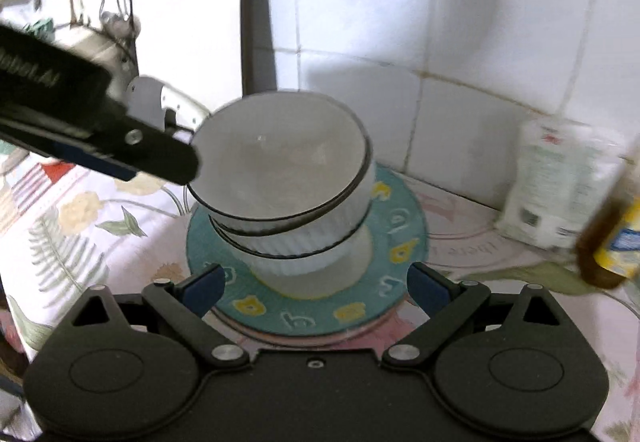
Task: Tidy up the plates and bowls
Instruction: 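Lower the bowl stack onto the egg plate and open both grippers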
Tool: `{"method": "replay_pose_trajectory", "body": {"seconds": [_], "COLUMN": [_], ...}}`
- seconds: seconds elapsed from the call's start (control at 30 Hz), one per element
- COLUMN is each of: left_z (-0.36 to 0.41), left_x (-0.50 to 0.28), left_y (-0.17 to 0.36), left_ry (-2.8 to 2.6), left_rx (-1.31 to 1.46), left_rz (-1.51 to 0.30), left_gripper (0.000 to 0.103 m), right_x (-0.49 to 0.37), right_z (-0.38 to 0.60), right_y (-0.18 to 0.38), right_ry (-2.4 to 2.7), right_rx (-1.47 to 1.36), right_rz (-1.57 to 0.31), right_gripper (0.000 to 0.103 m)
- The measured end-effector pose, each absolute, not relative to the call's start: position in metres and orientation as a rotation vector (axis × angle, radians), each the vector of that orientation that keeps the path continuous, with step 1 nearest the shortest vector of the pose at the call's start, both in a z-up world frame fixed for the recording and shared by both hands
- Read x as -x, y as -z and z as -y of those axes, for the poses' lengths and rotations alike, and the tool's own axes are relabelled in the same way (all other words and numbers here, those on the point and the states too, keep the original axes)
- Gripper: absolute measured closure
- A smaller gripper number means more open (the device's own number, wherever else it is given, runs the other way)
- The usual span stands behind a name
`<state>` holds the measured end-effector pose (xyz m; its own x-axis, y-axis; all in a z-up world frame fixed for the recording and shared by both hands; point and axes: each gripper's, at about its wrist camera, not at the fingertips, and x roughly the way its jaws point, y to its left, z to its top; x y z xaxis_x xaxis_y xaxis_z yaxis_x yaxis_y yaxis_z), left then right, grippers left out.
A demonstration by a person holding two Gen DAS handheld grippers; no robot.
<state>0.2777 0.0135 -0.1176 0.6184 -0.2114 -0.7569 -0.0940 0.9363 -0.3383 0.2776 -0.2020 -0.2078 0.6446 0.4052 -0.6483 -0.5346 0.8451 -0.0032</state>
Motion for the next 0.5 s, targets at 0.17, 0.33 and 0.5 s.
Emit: {"method": "replay_pose_trajectory", "body": {"seconds": [0.17,0.33,0.5], "left_z": [-0.015,-0.014,-0.013], "left_x": [-0.253,-0.228,-0.204], "left_y": [0.088,0.065,0.041], "left_ry": [0.085,0.094,0.096], "left_rx": [0.31,0.271,0.226], "left_rz": [-0.892,-0.889,-0.903], "left_gripper": [0.036,0.032,0.029], "right_x": [-0.253,-0.224,-0.194], "right_z": [0.216,0.225,0.232], "right_y": [0.178,0.152,0.127], "right_ry": [-0.471,-0.407,-0.371], "right_rx": [0.175,0.131,0.089], "right_rz": [-0.662,-0.637,-0.61], "right_gripper": [0.004,0.004,0.004]}}
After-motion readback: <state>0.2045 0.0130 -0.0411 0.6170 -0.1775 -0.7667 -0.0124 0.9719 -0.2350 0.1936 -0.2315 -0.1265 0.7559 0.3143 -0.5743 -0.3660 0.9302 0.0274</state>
